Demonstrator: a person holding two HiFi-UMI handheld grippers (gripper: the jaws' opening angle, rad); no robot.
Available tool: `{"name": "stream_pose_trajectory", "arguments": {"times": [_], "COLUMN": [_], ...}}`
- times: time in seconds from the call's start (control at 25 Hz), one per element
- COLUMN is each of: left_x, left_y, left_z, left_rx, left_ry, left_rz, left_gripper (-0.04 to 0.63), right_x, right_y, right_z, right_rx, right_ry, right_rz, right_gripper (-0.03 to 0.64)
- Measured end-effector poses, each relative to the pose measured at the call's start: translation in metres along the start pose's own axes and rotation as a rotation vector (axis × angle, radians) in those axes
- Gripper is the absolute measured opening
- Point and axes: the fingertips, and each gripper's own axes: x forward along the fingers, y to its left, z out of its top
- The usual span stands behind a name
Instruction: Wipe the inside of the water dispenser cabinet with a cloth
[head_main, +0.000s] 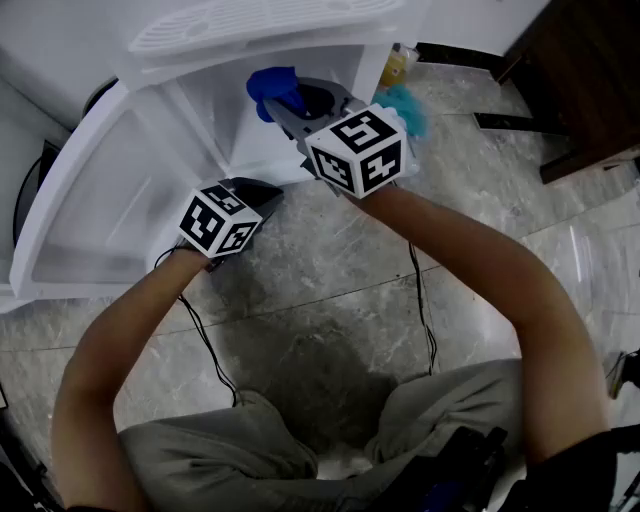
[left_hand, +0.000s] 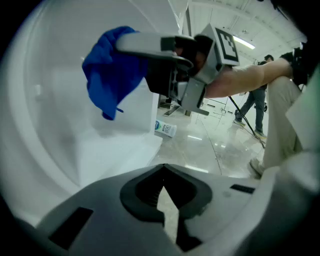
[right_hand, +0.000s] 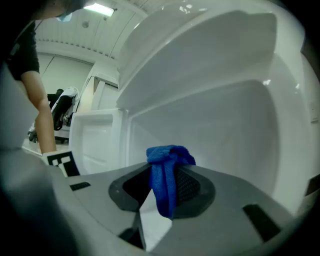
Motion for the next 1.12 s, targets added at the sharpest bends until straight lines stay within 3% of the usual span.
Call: {"name": "stream_pose_trajectory", "arguments": {"times": [0.16, 0.32, 0.44, 0.68, 0.88, 1.12], "left_x": [-0.004, -0.016, -0.020, -0.018, -0.019, -0.014], "left_y": [0.022, 0.040, 0.046, 0.050, 0.064, 0.062], "left_z": [-0.015, -0.023, -0.026, -0.025, -0.024, -0.018], "left_rx": [0.016, -0.048, -0.058, -0.059, -0.043, -0.040], "left_ry": [0.013, -0.029, -0.038, -0.046, -0.036, -0.043], "left_rz": [-0.005, 0.020, 0.025, 0.019, 0.036, 0.030], "left_gripper": [0.005, 0.005, 0.005, 0.005, 0.005, 0.005], "right_x": [0.041, 0.080, 0.098, 0.126, 0.131, 0.108], "right_y": [0.004, 0.012, -0.001, -0.037, -0.040, -0.009], "right_z": [0.037, 0.060, 0.076, 0.081, 0.087, 0.079], "right_rx": [-0.001, 0.040, 0.075, 0.100, 0.074, -0.006], "right_ry": [-0.146, -0.253, -0.312, -0.334, -0.336, -0.305], "right_rz": [-0.019, -0.023, -0.087, -0.211, -0.182, -0.129], "right_gripper": [0.091, 0.091, 0.091, 0.091, 0.091, 0.091]}}
